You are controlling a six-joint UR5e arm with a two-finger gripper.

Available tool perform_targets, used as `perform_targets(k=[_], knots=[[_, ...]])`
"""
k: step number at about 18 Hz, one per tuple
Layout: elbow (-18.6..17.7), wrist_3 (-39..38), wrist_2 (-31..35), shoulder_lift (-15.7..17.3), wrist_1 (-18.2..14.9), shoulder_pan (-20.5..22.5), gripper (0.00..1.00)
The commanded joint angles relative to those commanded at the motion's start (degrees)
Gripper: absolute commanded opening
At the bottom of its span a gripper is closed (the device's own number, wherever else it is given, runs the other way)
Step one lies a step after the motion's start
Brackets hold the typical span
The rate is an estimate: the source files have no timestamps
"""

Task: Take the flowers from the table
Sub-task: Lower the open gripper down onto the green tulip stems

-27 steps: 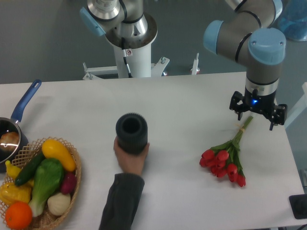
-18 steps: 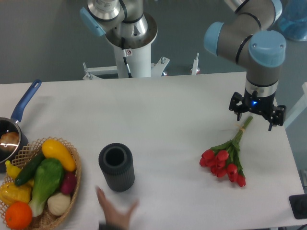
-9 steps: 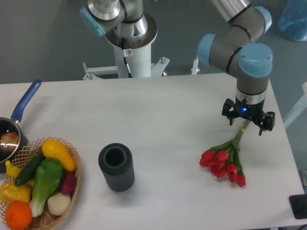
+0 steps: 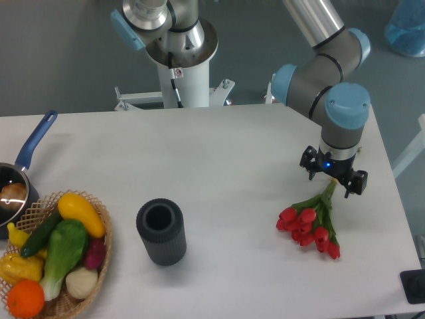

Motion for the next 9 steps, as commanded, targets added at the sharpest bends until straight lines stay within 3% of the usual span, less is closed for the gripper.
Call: perform_targets(k=[9], knots=[[1.1, 0.3, -1.0, -5.5, 0.3, 0.3, 1.0]])
